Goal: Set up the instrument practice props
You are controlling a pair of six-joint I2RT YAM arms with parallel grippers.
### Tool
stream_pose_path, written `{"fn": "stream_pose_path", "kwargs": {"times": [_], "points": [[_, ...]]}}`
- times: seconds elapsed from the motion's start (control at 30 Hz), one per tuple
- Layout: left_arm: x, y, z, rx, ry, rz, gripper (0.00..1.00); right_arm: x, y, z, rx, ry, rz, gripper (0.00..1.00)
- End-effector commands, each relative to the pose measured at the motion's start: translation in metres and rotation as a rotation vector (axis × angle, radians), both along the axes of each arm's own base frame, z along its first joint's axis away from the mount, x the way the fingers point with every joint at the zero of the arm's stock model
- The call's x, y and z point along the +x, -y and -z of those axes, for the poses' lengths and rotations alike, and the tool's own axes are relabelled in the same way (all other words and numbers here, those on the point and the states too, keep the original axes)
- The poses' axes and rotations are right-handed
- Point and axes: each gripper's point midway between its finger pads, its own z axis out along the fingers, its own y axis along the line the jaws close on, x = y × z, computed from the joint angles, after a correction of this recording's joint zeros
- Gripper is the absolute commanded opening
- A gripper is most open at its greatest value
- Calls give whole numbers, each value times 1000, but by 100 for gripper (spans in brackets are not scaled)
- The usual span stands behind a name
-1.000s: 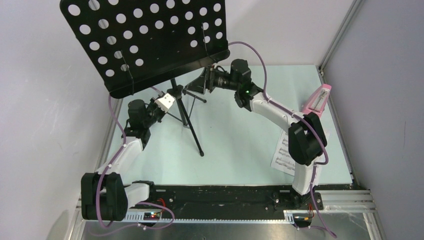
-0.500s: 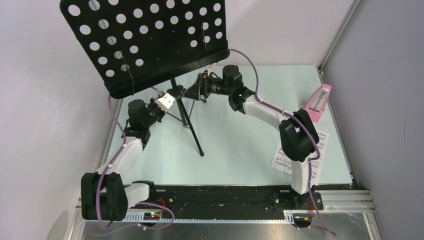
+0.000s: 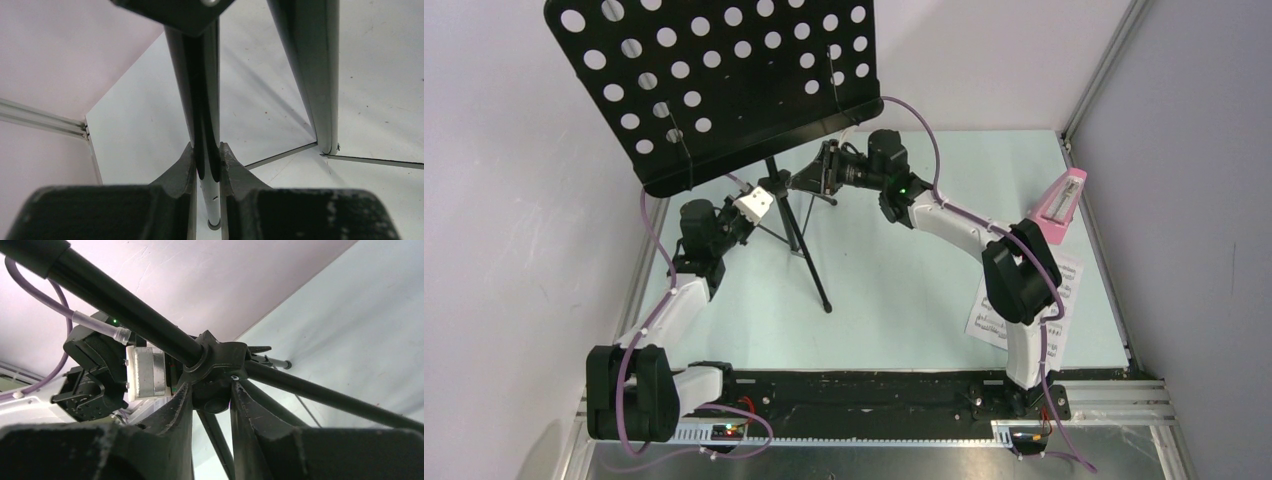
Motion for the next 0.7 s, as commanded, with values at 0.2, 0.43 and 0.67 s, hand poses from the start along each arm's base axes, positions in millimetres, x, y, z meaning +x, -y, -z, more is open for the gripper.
{"fn": "stream_pose_path", "kwargs": {"times": [0.2,0.43,0.67], "points": [[-13,11,25,36,-62,73,0,-15,4,-23,10,-370,-30,0],[-12,11,26,38,-63,72,0,-19,3,-27,60,-946,-76,0],[-13,10,29,41,-69,72,0,-27,-9,-27,134,-1356,-168,0]]}}
